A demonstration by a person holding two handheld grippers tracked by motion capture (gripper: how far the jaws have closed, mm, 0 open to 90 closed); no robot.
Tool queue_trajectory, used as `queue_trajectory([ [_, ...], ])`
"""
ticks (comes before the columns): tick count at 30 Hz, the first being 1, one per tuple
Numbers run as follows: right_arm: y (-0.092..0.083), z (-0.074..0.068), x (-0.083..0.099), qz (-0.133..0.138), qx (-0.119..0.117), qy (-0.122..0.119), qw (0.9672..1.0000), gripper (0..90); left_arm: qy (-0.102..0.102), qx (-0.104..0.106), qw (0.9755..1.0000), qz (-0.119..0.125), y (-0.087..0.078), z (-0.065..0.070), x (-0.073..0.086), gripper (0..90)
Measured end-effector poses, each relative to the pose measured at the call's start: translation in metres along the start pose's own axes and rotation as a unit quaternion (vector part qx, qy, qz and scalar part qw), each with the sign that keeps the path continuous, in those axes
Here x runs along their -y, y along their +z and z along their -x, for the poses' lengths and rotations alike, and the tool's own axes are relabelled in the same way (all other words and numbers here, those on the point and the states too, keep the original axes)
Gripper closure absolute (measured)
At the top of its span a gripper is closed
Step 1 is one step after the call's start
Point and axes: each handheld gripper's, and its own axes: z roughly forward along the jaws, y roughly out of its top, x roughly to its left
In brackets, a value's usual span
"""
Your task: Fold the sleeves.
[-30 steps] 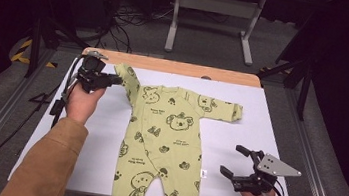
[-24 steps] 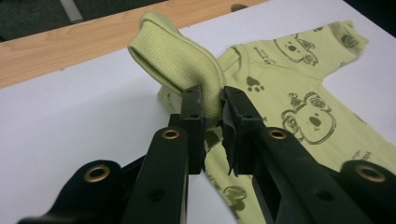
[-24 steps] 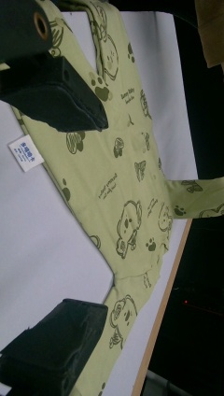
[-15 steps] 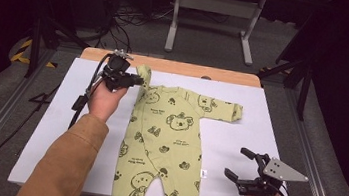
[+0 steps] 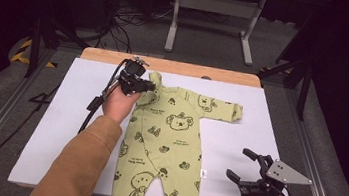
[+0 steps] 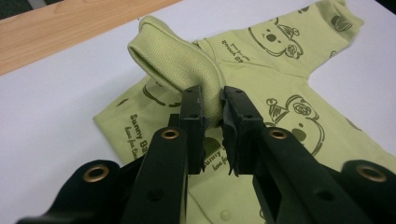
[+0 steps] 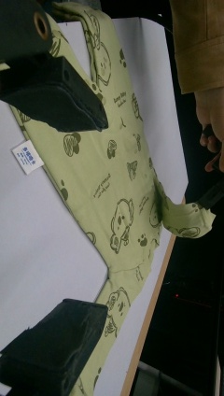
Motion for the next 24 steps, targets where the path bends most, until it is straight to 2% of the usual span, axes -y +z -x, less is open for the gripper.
queue_trajectory([
  [5,-0.003,0.0,0.0,0.007,0.001,0.002,1.0,10.3,0.004,0.002,1.0,-0.008,0.012,0.005,-0.003,78.6],
  [8,-0.004,0.001,0.001,0.009,-0.001,0.005,1.0,10.3,0.005,0.008,1.0,-0.004,0.019,0.011,-0.006,78.7],
  [10,-0.005,0.0,0.002,0.011,-0.001,0.006,0.9999,10.3,0.0,0.024,0.9997,0.005,0.024,0.016,-0.01,78.0],
  [11,-0.006,0.0,0.002,0.012,-0.002,0.007,0.9999,10.3,-0.003,0.035,0.9993,0.013,0.025,0.018,-0.01,75.1],
  [12,-0.006,0.0,0.002,0.013,-0.003,0.006,0.9999,10.3,-0.006,0.054,0.9981,0.029,0.027,0.021,-0.011,69.3],
  [13,-0.007,0.0,0.002,0.015,-0.003,0.005,0.9999,10.3,-0.011,0.066,0.997,0.037,0.028,0.023,-0.012,60.1],
  [14,-0.007,0.0,0.002,0.016,-0.003,0.004,0.9999,10.3,-0.013,0.087,0.995,0.047,0.027,0.027,-0.013,57.8],
  [17,-0.006,0.001,0.002,0.018,-0.007,0.006,0.9998,10.3,0.012,0.088,0.9943,0.059,0.019,0.035,-0.014,51.4],
  [18,-0.005,0.001,0.002,0.019,-0.011,0.007,0.9997,10.3,0.029,0.082,0.9937,0.071,0.01,0.037,-0.013,48.0],
  [20,-0.003,0.001,0.002,0.019,-0.015,0.008,0.9997,10.3,0.029,0.085,0.9925,0.082,0.002,0.036,-0.01,39.2],
  [24,0.0,0.001,0.002,0.017,-0.016,0.007,0.9997,10.2,0.027,0.11,0.9854,0.127,-0.016,0.031,0.0,21.7],
])
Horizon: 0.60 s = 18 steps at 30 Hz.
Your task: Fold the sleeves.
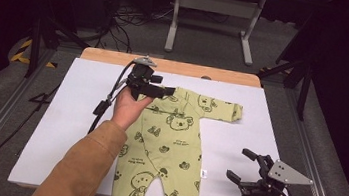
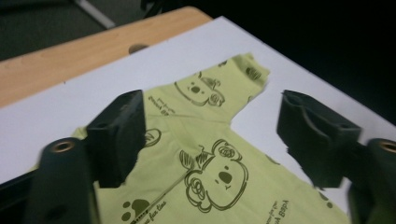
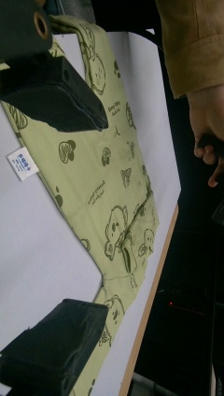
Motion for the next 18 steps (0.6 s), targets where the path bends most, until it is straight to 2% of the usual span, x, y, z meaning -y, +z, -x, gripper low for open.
queue_trajectory([
  [3,0.003,0.001,0.0,-0.003,-0.001,0.001,1.0,10.1,0.005,0.013,0.9995,0.03,-0.014,0.0,0.006,14.3],
  [10,0.008,0.002,0.001,-0.008,-0.002,0.002,1.0,9.6,0.044,0.005,0.9986,0.028,-0.044,0.014,0.014,4.3],
  [12,0.009,0.003,0.001,-0.008,-0.004,0.003,1.0,9.5,0.058,0.001,0.9979,0.03,-0.055,0.018,0.018,3.9],
  [18,0.01,0.002,0.002,-0.007,-0.004,0.002,1.0,9.4,0.079,-0.002,0.9961,0.041,-0.083,0.03,0.039,3.4],
])
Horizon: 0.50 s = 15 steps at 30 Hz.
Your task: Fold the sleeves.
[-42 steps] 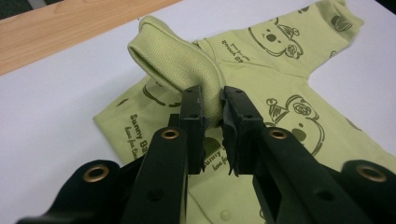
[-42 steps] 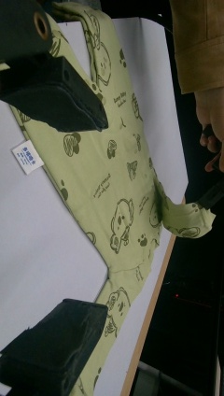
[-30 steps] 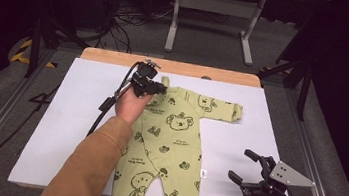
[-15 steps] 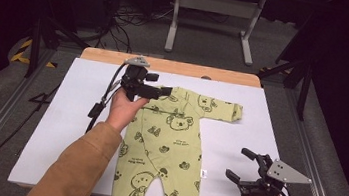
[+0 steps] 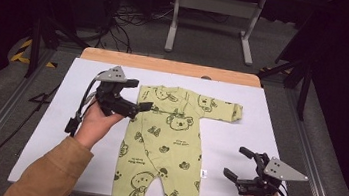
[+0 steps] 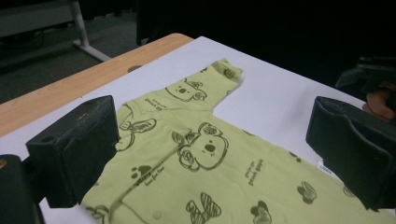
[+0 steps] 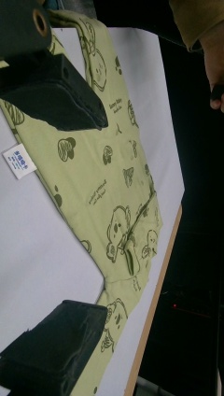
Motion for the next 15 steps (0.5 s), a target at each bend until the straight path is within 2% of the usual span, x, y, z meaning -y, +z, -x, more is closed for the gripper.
queue_trajectory([
  [8,0.003,-0.001,0.0,-0.006,0.004,0.0,1.0,9.2,0.015,0.002,0.9999,-0.002,-0.031,0.013,0.027,3.0],
  [11,0.004,-0.002,0.0,-0.008,0.003,-0.004,1.0,9.2,0.011,0.005,0.9999,-0.002,-0.042,0.014,0.038,2.8],
  [15,0.005,-0.003,0.0,-0.009,0.0,-0.008,0.9999,9.2,-0.004,0.01,0.9997,0.02,-0.06,0.013,0.055,3.3],
])
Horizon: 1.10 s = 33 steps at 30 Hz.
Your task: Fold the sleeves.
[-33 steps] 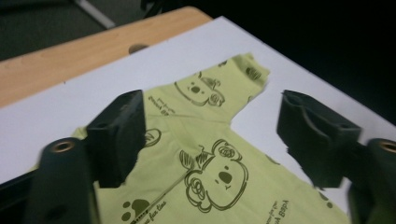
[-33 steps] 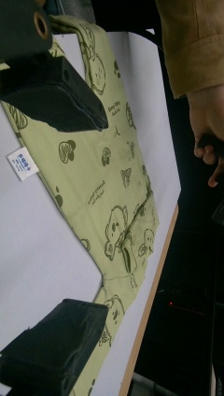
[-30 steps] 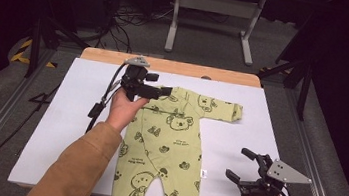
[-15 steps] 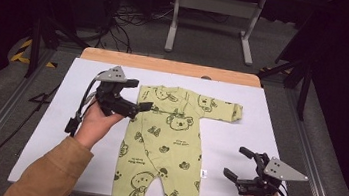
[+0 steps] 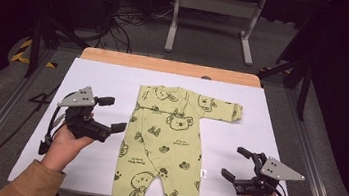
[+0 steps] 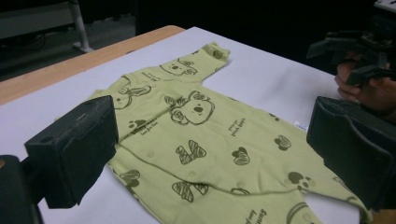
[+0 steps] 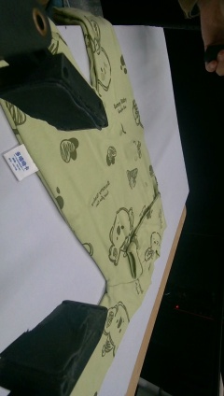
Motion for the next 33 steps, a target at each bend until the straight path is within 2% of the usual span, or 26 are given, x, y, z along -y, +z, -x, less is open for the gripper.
queue_trajectory([
  [3,0.0,-0.001,0.0,0.001,-0.001,-0.002,1.0,9.2,0.001,-0.005,1.0,0.002,-0.007,0.003,0.014,3.3],
  [7,0.0,0.0,0.0,0.002,0.0,-0.001,1.0,9.1,0.021,-0.036,0.9991,0.007,-0.01,0.008,0.041,4.0],
  [9,0.0,-0.001,-0.001,0.003,-0.001,-0.001,1.0,9.1,0.022,-0.038,0.9988,-0.022,-0.009,0.008,0.051,4.1],
  [11,0.0,-0.001,-0.001,0.001,-0.002,-0.004,1.0,9.1,0.026,-0.047,0.9983,-0.02,-0.011,0.009,0.061,4.0],
  [15,0.001,-0.001,0.0,-0.001,-0.002,-0.003,1.0,9.1,0.006,-0.038,0.9992,-0.002,-0.013,0.008,0.078,3.8],
  [17,0.001,-0.001,0.0,0.0,-0.001,-0.001,1.0,9.1,-0.01,-0.041,0.9991,0.012,-0.015,0.008,0.083,4.0],
  [18,0.001,-0.001,0.0,0.0,-0.002,0.0,1.0,9.1,-0.011,-0.046,0.9988,0.015,-0.016,0.008,0.084,4.3],
  [20,0.002,-0.001,0.0,-0.004,-0.004,-0.002,1.0,9.1,-0.007,-0.057,0.9982,0.018,-0.018,0.008,0.086,5.4],
  [23,0.002,-0.002,-0.002,-0.007,-0.003,-0.005,1.0,9.1,-0.011,-0.058,0.998,0.024,-0.021,0.008,0.088,5.4],
  [26,0.004,-0.002,-0.005,-0.01,0.002,-0.01,0.9999,9.5,-0.005,-0.068,0.9976,0.016,-0.02,0.008,0.09,5.4],
  [27,0.004,-0.002,-0.007,-0.015,0.008,-0.01,0.9998,11.5,-0.005,-0.068,0.9976,0.016,-0.02,0.008,0.09,5.4],
  [30,0.008,0.005,-0.015,-0.034,0.003,0.001,0.9994,22.0,0.02,-0.09,0.9957,-0.001,-0.018,0.008,0.091,5.4],
  [31,0.011,0.007,-0.02,-0.049,0.017,-0.002,0.9986,21.7,0.025,-0.093,0.9953,-0.005,-0.018,0.008,0.091,5.4],
  [33,0.018,0.014,-0.03,-0.075,0.017,-0.003,0.9971,24.1,0.02,-0.089,0.9958,-0.003,-0.019,0.007,0.091,5.2],
])
